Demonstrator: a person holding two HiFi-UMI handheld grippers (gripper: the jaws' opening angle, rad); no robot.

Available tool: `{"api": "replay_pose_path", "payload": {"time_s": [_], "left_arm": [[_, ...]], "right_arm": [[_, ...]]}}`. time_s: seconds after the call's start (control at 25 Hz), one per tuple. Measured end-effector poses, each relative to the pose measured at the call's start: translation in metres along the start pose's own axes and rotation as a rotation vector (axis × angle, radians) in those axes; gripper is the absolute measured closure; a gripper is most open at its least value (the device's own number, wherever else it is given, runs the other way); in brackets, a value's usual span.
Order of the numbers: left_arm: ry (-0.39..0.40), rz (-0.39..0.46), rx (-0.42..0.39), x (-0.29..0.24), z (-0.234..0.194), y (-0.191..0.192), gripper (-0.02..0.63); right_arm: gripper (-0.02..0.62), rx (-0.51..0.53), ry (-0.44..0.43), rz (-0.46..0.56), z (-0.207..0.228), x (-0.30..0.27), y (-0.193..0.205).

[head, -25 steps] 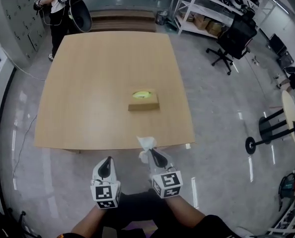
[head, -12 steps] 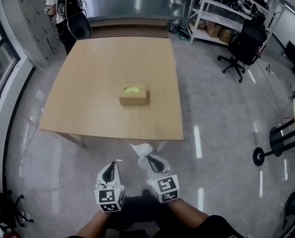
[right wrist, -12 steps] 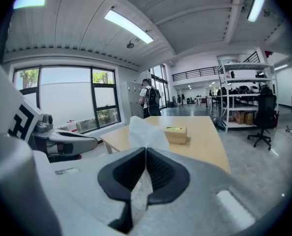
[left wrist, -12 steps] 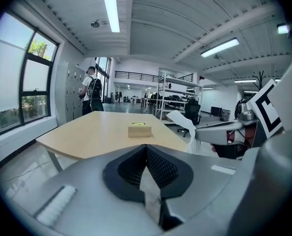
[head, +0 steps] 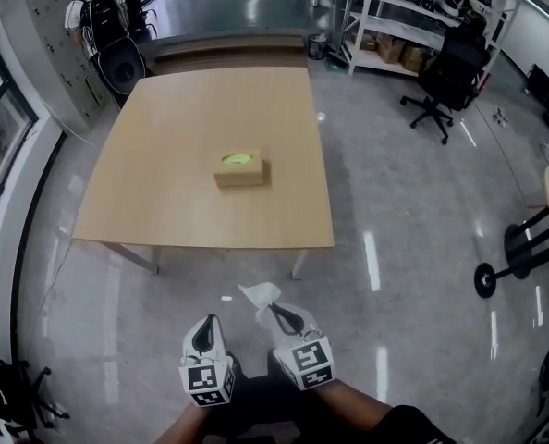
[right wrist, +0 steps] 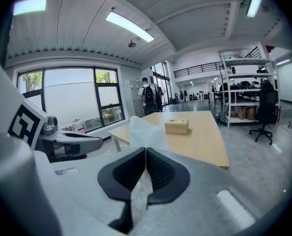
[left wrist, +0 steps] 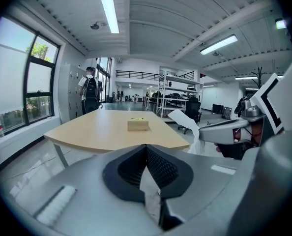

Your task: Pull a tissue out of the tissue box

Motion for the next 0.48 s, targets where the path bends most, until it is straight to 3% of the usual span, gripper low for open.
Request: {"api": "replay_pose_path", "payload": {"time_s": [0.28, 0.48], "left_arm": [[0.027, 0.001, 0.039, 0.005, 0.028, 0.015, 0.588], [0.043, 0.026, 0.018, 0.008, 0.036, 0.012, 0.588]], "right_arm": [[0.594, 0.014, 0.039, -0.028, 0.009, 0.033, 0.027], [0.594, 0.024, 0.06, -0.022, 0.009, 0.052, 0.028]]}}
Point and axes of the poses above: the fingertips, and each gripper's own axes: x backward along the fingers, z to its right, y out of its underside, the point moved 3 cm from there along x, backward along the fingers, and after that the axes turned 10 degrees about -x, right-handed, at the moved point
